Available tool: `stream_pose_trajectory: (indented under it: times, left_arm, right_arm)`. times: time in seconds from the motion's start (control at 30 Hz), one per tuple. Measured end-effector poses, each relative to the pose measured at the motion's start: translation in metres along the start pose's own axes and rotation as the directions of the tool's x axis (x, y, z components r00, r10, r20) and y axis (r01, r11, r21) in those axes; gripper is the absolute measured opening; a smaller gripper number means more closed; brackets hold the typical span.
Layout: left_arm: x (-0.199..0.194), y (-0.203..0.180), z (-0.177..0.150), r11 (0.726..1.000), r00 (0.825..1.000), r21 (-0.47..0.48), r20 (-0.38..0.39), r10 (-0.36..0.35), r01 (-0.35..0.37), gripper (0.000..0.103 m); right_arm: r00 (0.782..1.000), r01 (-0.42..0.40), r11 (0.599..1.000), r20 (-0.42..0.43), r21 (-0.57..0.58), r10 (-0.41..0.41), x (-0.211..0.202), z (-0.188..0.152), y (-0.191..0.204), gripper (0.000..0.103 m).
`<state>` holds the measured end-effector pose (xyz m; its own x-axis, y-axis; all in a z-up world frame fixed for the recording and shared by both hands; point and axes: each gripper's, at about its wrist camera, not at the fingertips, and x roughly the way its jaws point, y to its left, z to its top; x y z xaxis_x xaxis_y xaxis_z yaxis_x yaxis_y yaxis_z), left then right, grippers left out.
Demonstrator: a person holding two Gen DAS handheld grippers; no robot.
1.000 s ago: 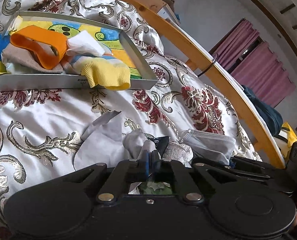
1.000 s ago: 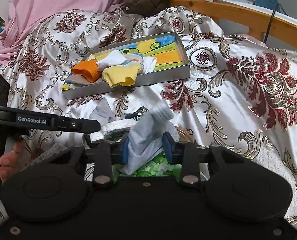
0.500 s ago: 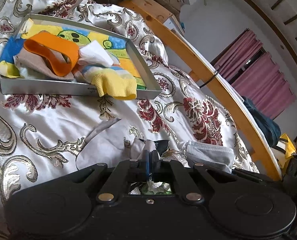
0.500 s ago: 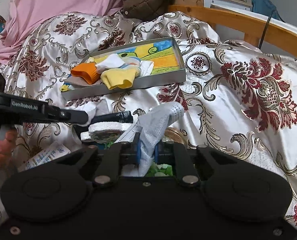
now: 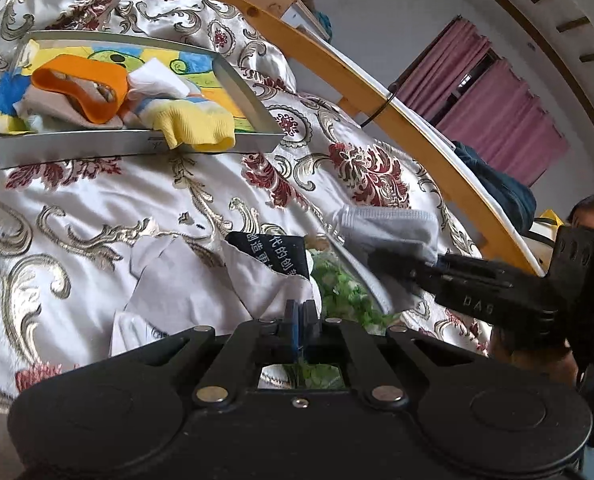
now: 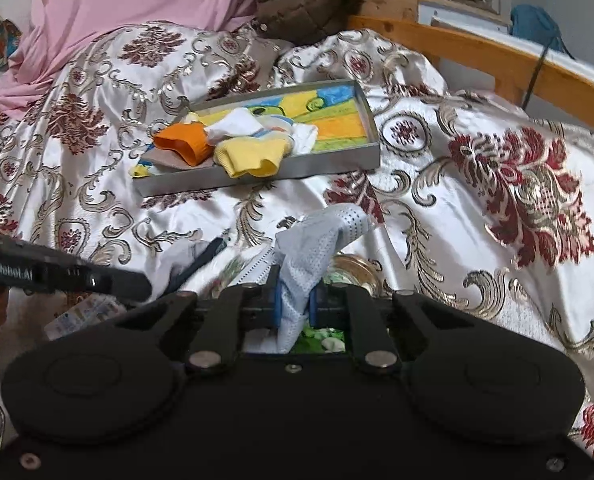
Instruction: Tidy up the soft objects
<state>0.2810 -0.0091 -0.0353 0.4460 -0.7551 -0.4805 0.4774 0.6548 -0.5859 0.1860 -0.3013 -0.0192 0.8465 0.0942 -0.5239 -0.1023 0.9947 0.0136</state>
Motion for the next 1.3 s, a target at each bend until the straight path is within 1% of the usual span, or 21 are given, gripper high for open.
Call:
stream_pose_trajectory:
  times: [0.23, 0.33, 0.53, 0.63, 0.73, 0.83, 1.03, 1.2, 1.3]
  left_arm:
    - [-0.027, 0.009, -0.005, 0.998, 0.995, -0.063, 0.095, -0.004, 0.010, 0.000]
    - [-0.035, 0.013, -0.007, 0.997, 0.995, -0.081, 0.101, 0.003, 0.005, 0.000]
    - [-0.041, 0.021, -0.017, 0.994, 0.996, -0.105, 0.089, 0.025, -0.015, 0.000]
    - [-0.047, 0.025, -0.019, 0.992, 0.993, -0.125, 0.109, 0.041, -0.027, 0.000]
    - [-0.056, 0.030, -0.018, 0.990, 0.990, -0.131, 0.130, 0.058, -0.041, 0.000]
    - [-0.065, 0.035, -0.016, 0.990, 0.987, -0.136, 0.144, 0.069, -0.049, 0.000]
    - [-0.079, 0.042, -0.015, 0.986, 0.982, -0.153, 0.166, 0.089, -0.063, 0.000]
    - [-0.088, 0.043, -0.015, 0.985, 0.978, -0.146, 0.174, 0.111, -0.086, 0.000]
    - [-0.093, 0.043, -0.012, 0.984, 0.972, -0.143, 0.195, 0.135, -0.108, 0.000]
  right_arm:
    - [0.998, -0.058, 0.998, 0.014, -0.037, 0.059, -0.008, 0.007, 0.018, 0.006]
    - [0.996, -0.092, 0.994, 0.016, -0.056, 0.093, -0.006, 0.010, 0.028, 0.006]
    - [0.988, -0.154, 0.984, 0.010, -0.084, 0.155, 0.004, 0.020, 0.050, 0.005]
    - [0.987, -0.161, 0.981, -0.042, -0.112, 0.157, 0.017, 0.019, 0.063, 0.005]
    - [0.984, -0.161, 0.980, -0.098, -0.117, 0.150, 0.028, 0.013, 0.070, 0.005]
    - [0.981, -0.162, 0.978, -0.127, -0.133, 0.145, 0.034, 0.006, 0.075, 0.005]
    - [0.976, -0.170, 0.972, -0.167, -0.165, 0.142, 0.043, -0.004, 0.088, 0.005]
    - [0.974, -0.173, 0.969, -0.175, -0.177, 0.142, 0.046, -0.008, 0.093, 0.005]
    - [0.976, -0.165, 0.969, -0.168, -0.182, 0.135, 0.045, -0.004, 0.093, 0.005]
